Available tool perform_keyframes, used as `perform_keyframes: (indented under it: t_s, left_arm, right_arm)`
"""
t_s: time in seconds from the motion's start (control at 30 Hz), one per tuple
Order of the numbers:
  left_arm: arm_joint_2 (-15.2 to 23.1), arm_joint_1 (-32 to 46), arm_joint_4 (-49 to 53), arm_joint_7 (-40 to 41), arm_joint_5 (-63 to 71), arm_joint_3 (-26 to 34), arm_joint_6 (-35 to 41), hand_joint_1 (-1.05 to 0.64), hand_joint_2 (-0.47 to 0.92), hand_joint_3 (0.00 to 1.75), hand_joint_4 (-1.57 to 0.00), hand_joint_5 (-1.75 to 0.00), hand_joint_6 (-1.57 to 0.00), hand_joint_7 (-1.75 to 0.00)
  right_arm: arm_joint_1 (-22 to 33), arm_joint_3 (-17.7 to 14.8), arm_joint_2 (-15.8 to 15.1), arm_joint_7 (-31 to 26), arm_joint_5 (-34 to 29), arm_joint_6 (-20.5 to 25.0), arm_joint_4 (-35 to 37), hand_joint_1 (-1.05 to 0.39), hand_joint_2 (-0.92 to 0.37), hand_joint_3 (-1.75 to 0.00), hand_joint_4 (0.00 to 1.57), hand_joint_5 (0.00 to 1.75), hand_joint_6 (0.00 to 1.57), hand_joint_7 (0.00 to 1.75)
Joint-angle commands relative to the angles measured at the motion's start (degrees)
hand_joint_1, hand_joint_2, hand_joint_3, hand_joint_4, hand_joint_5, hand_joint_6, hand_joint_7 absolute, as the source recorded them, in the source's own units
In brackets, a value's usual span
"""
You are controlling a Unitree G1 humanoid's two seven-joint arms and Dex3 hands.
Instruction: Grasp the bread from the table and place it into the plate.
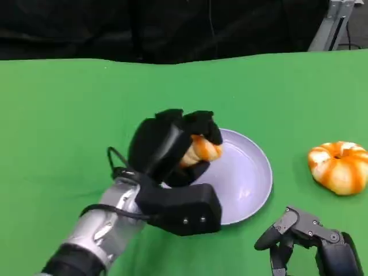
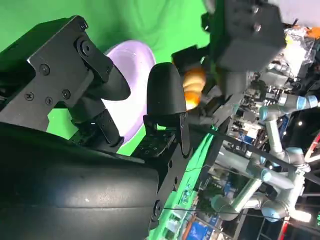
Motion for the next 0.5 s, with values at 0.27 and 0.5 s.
perform_keyframes:
  t_s: [0.27, 0.5]
  left_arm:
    - [-3.2, -5.0, 6.3, -9.8, -2.6, -2.4, 0.4, -0.17, 0.7, 0.56, -0.46, -1.07, -0.5, -0.64]
    - [-0.5, -5.6, 2.8, -15.4, 3.0, -6.1, 6.1, -0.55, 0.92, 0.25, -0.08, -0.45, -0.26, -0.08]
  right_arm:
    - [0.8, 0.1, -0.1, -0.2, 0.6, 0.3, -1.4, 0.07, -0.29, -1.44, 0.91, 1.75, 0.82, 1.35]
    - [0.8, 0.1, -0.1, -0.3, 0.1, 0.3, -1.6, 0.06, -0.3, -1.44, 0.9, 1.75, 0.82, 1.35]
